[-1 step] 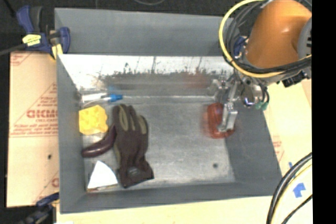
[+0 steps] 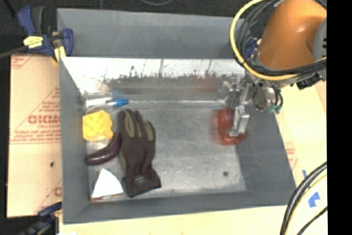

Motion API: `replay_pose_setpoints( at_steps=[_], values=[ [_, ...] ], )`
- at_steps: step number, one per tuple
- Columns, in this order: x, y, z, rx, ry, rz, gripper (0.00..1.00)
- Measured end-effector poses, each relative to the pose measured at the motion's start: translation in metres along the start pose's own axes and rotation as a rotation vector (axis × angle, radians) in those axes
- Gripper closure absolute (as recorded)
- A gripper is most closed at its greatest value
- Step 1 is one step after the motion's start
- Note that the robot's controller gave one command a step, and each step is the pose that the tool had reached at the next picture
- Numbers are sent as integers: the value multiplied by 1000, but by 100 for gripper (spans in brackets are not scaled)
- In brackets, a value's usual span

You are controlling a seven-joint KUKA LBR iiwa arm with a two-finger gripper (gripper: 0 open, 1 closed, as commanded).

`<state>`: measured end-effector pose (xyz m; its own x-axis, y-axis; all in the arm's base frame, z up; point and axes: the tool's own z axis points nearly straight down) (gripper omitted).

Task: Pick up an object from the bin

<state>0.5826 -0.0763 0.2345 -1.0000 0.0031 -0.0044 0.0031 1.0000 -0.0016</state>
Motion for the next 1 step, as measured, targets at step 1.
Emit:
replay_pose_setpoints(
  at_steps=[1],
  values=[
    [-7, -26, 25, -3, -7, 82, 0]
  ],
)
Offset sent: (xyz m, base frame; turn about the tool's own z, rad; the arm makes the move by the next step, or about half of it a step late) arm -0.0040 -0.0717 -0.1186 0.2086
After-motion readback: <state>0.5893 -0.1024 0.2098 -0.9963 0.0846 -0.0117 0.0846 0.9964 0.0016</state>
